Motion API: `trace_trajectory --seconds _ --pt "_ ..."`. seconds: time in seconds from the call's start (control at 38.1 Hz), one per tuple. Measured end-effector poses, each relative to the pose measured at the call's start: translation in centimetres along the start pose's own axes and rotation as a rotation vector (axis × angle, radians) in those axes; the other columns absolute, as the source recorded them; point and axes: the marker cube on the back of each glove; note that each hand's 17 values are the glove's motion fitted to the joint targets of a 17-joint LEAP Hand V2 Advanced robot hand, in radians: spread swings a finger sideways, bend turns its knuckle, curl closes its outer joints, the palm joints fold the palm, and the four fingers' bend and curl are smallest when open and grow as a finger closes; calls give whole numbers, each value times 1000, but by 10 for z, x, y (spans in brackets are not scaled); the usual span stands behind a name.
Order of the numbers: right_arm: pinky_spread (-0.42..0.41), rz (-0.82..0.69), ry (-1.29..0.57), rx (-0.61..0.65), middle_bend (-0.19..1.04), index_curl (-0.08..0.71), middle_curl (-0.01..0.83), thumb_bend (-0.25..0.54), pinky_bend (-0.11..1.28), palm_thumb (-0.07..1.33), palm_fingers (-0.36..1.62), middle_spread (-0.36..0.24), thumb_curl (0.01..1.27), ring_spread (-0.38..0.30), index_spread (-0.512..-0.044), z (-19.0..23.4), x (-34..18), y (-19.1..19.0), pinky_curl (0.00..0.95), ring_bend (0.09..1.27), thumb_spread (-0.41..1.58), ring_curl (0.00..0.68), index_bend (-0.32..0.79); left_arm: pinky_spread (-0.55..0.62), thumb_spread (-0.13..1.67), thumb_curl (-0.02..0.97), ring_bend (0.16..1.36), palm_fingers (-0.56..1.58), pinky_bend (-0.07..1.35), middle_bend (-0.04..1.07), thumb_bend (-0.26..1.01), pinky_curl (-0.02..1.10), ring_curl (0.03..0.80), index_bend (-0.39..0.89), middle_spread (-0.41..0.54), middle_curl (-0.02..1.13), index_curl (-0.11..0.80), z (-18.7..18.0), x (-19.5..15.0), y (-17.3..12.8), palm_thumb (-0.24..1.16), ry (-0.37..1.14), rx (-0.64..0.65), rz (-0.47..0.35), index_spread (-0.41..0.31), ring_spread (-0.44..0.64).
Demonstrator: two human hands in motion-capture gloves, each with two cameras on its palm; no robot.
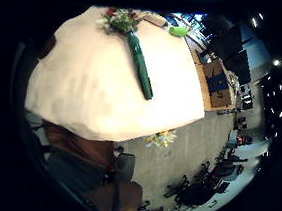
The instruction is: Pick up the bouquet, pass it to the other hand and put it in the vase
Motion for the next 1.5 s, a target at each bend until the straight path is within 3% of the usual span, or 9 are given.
trace_trajectory --seconds 0.16,0.39,0.89,1.16,1.5 --pt "217 2 -2 -20 235 101 111 115 400 228 216 9 95 120 -293 -2 -3 4 149 229 751 75 156 335 687 58 462 285 374 200 1 136 138 126 97 118 75 -1 3 5 49 -2 -26 0 -44 277" --pt "275 -4 27 15 232 158 176 77 412 251 182 16 156 160 -364 5 3 -2 207 242 1004 116 152 431 925 112 508 239 396 205 -19 193 184 131 129 187 129 7 4 -2 35 7 -29 23 -55 365" --pt "300 20 5 -12 218 221 261 -13 429 294 148 24 237 190 -384 -2 18 -6 274 255 1118 172 144 474 1047 191 541 188 416 206 -22 259 222 134 149 270 199 6 0 -4 4 6 -13 14 -59 408" --pt "303 143 20 -55 207 229 285 -23 448 289 110 29 257 194 -386 15 83 -38 299 261 1116 194 128 478 1059 216 545 174 420 206 -22 281 233 136 158 297 223 2 2 -1 -2 16 -17 8 -59 413" --pt "304 325 -48 -230 193 212 297 -22 535 298 2 54 277 203 -382 70 158 -88 337 275 1083 217 112 488 1064 235 553 160 424 201 -24 300 244 132 160 317 239 7 -4 -4 -5 6 -22 6 -59 417"
